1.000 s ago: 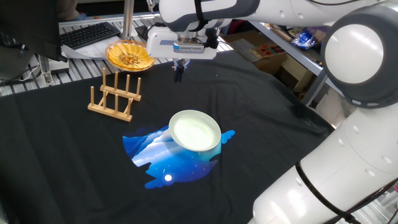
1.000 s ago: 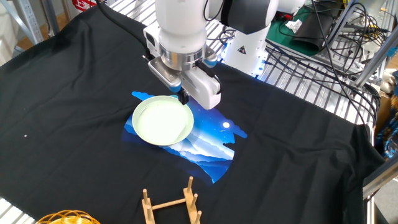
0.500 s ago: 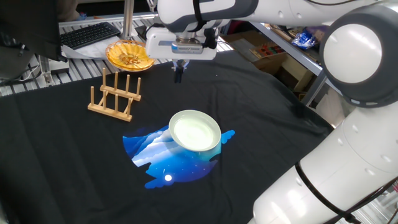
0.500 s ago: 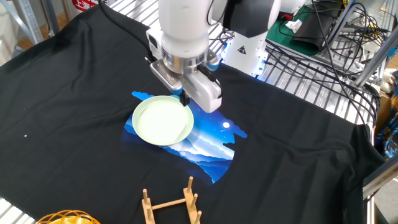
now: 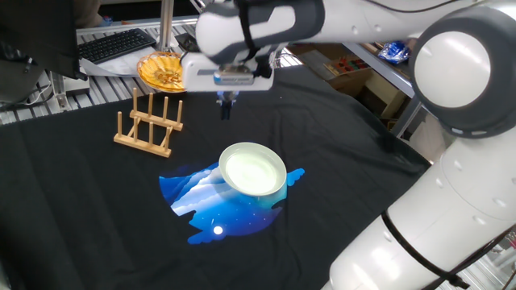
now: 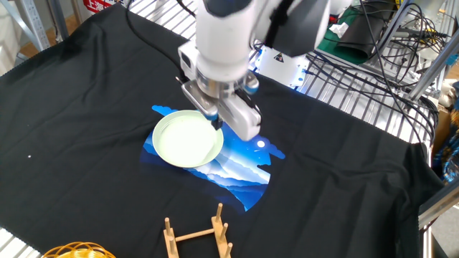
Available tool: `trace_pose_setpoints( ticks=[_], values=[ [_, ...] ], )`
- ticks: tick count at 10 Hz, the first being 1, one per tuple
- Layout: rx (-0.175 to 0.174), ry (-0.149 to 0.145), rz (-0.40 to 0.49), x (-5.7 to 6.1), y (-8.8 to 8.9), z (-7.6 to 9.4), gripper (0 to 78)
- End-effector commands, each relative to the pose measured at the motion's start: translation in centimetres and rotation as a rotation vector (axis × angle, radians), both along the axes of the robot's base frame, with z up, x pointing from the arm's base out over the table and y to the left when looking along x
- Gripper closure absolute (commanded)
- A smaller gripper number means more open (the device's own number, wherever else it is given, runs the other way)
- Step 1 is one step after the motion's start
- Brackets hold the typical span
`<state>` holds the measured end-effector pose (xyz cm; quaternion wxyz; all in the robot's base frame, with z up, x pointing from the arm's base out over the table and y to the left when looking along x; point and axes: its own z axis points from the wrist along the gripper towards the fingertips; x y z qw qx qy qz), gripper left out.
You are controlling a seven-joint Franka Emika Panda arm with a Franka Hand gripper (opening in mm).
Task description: Put the dish on the dish rack
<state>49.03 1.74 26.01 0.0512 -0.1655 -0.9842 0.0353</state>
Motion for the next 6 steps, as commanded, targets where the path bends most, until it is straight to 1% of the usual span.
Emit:
trace_pose_setpoints(
  ticks=[1,2,3,4,5,6],
  values=[
    [-0.039,-0.016,-0.028,-0.3,1.3,-2.9,77.6],
    [-0.045,-0.021,-0.028,-0.2,1.5,-3.3,77.6],
    [-0.056,-0.034,-0.029,-0.1,1.8,-4.5,77.6],
    [-0.063,-0.036,-0.03,-0.1,1.9,-5.1,77.6],
    [-0.08,-0.039,-0.037,0.1,1.9,-6.4,77.6],
    [-0.084,-0.044,-0.045,0.3,1.8,-7.3,77.6]
  ],
)
